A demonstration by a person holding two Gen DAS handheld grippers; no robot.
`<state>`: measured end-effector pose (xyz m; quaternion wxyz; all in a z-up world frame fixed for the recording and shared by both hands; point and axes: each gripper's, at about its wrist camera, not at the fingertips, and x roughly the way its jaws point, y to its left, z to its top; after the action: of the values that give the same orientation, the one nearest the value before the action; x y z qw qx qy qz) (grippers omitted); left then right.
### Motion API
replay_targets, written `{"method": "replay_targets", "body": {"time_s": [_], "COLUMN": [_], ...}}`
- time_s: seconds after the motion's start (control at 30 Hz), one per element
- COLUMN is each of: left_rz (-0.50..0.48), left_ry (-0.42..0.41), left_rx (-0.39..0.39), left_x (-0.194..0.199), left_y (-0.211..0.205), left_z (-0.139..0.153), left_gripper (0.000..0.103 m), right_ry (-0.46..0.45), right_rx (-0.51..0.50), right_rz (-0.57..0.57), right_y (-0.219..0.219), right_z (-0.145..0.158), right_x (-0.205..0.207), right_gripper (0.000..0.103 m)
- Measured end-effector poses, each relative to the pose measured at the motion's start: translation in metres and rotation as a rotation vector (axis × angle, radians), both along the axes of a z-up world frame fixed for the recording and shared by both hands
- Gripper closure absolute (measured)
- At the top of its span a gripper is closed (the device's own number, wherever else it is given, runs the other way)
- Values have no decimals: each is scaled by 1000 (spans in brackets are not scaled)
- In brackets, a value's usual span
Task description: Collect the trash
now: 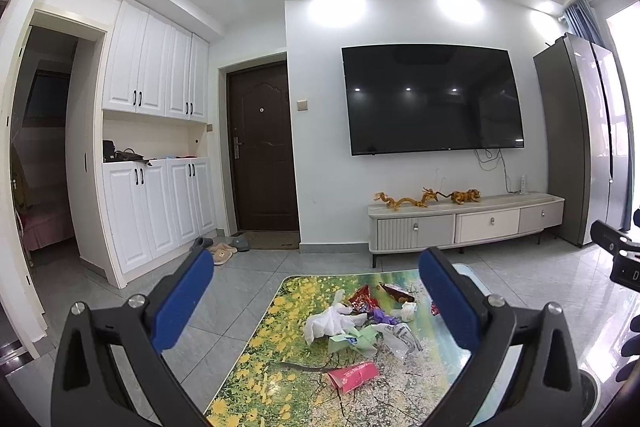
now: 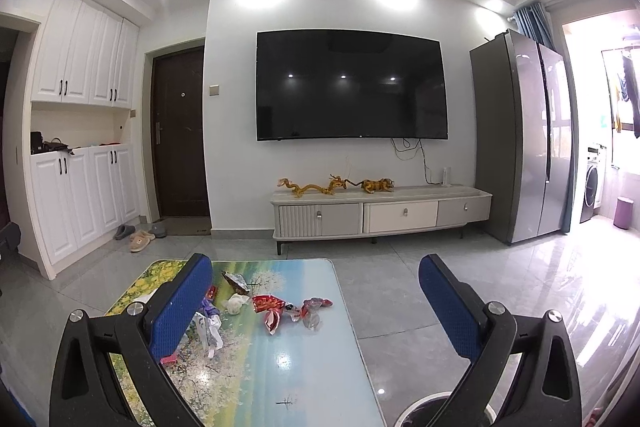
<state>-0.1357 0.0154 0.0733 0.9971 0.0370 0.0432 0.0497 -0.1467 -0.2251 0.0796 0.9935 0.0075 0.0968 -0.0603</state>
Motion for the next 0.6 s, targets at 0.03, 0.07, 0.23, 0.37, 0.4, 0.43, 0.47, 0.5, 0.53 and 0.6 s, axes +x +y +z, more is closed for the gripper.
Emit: {"method": "replay_targets", "body": {"time_s": [0.03,0.07,0.23,0.37,0.4,0.43,0.47,0.5,0.53,0.6], "left_rz": [3,5,6,12,17,21,22,20,19,17], "left_ry": [-2,-1,1,1,-1,1,4,9,15,32], "left_rx": [5,8,23,24,29,33,33,30,28,27], "left_x": [-2,-3,-3,-3,-2,-1,1,3,6,12], "left_y": [-1,-3,-6,-6,-7,-7,-8,-8,-8,-8], "left_z": [1,2,0,1,1,2,2,2,1,1], "left_gripper": [0,0,0,0,0,0,0,0,0,0], "right_ry": [-9,-16,-28,-21,-18,-14,-11,-4,4,15], "right_rx": [1,3,26,24,21,19,20,24,28,24], "right_rz": [-2,-3,10,12,11,8,5,3,3,6], "right_y": [0,-1,-5,-4,-4,-4,-4,-4,-6,-5], "right_z": [1,2,2,0,0,-1,-2,-3,-5,-7], "right_x": [-3,-4,-9,-7,-7,-6,-4,-3,0,5], "right_gripper": [0,0,0,0,0,0,0,0,0,0]}}
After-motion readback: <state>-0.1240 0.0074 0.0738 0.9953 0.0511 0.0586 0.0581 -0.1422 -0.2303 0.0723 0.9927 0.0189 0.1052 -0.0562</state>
